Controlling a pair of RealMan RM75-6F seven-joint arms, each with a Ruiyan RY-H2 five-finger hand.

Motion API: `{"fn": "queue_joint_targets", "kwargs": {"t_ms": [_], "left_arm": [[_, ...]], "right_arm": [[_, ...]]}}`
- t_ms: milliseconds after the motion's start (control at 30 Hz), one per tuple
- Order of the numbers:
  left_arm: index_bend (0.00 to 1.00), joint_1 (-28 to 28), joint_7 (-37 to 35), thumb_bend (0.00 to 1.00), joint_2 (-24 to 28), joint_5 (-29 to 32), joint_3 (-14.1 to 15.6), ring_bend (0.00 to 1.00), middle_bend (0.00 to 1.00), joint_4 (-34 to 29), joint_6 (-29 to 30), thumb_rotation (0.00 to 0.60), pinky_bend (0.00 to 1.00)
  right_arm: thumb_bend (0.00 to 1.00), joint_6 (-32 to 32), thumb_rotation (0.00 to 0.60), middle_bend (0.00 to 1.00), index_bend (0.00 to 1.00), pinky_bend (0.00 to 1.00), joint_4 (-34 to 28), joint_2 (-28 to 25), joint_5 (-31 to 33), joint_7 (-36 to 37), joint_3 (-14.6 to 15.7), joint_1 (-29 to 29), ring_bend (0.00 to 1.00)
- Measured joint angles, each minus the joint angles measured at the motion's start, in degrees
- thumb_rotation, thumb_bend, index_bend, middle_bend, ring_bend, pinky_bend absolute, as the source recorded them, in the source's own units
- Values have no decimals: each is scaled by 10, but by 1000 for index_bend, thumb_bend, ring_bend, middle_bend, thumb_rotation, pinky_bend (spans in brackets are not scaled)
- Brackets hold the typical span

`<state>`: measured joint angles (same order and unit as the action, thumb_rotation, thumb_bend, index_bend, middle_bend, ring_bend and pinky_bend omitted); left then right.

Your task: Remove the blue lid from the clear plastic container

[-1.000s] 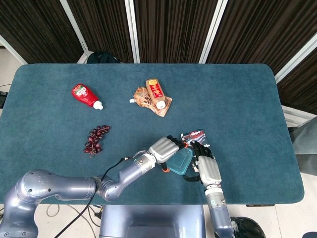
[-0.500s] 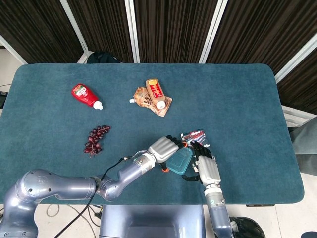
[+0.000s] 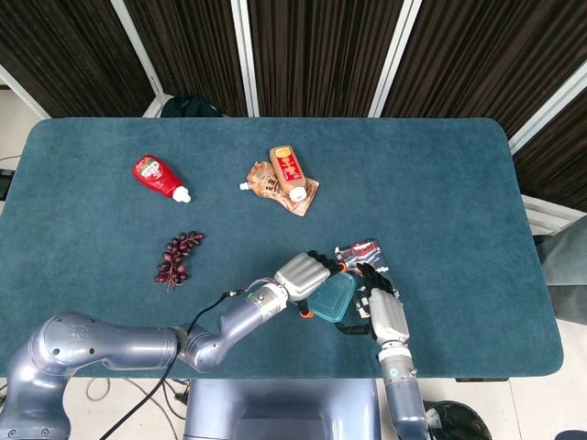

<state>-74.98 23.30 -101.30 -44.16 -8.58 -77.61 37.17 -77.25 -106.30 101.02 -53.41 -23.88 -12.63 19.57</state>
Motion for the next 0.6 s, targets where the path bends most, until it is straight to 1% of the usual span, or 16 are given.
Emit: {"fn": "queue_joint_targets", "kwargs": {"t_ms": [333, 600], "left_arm": [[200, 3, -2, 0, 0, 1, -1, 230, 224, 3, 7, 600, 428], [200, 2, -3, 0, -1, -2, -1, 230, 224, 0, 4, 600, 428]], "right_arm": [[167, -1, 600, 0, 0, 0, 2, -2, -2, 5, 5, -1, 0], [167, 0, 600, 0, 0, 0, 4, 0, 3, 8, 1, 0, 0]]}}
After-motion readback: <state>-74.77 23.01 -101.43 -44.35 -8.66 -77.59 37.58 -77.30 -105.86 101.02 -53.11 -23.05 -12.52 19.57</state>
